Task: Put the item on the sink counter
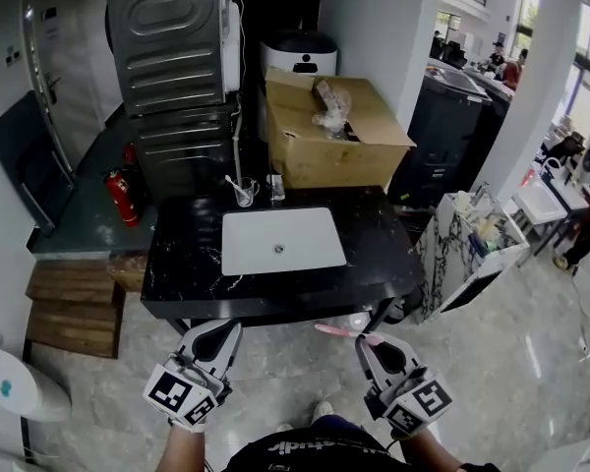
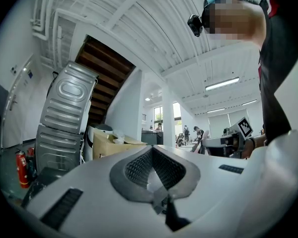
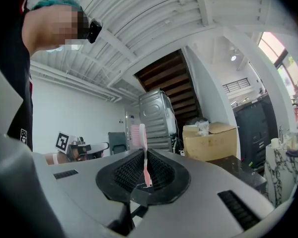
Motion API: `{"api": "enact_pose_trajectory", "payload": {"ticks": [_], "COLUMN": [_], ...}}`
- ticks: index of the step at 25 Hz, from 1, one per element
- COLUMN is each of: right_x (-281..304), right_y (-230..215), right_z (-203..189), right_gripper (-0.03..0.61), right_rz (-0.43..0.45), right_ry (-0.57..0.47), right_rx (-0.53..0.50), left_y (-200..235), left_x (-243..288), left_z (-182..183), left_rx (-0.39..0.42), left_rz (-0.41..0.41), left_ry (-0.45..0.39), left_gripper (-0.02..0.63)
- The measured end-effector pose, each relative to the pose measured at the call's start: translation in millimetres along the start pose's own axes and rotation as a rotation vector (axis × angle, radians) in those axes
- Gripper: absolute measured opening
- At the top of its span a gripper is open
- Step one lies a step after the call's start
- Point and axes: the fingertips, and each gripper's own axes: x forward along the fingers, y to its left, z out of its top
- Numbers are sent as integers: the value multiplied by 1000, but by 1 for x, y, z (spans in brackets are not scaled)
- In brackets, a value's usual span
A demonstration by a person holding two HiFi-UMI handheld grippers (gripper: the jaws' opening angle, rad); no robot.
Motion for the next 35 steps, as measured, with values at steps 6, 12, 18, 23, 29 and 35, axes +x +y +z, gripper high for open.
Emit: {"api": "enact_pose_trajectory", "payload": {"ticks": [6,12,18,23,29,35], "right_x": [14,57,113,150,174,194], "right_y": [-18,-57,-110,-159,-212,-243], "right_z": [-9,-9,9,17,22,24], "right_gripper": [51,51,51,51,51,51], "right_rz": [-16,18,65,91,114,143], "right_ry": [12,-14,-58,-61,-60,-80], "right_rx": [0,12,42,42,58,85], "left_y": [10,35,73,98,109,109], "left_x": [14,49,111,170,227,257], "left_z": [-17,-21,-14,-8,-7,-8], "left_rx": [-23,-9,4,37,69,110], "left_rz": [-10,1,33,46,69,81], "left_ry": [14,21,13,6,21,55], "left_gripper": [15,15,15,15,15,15]}}
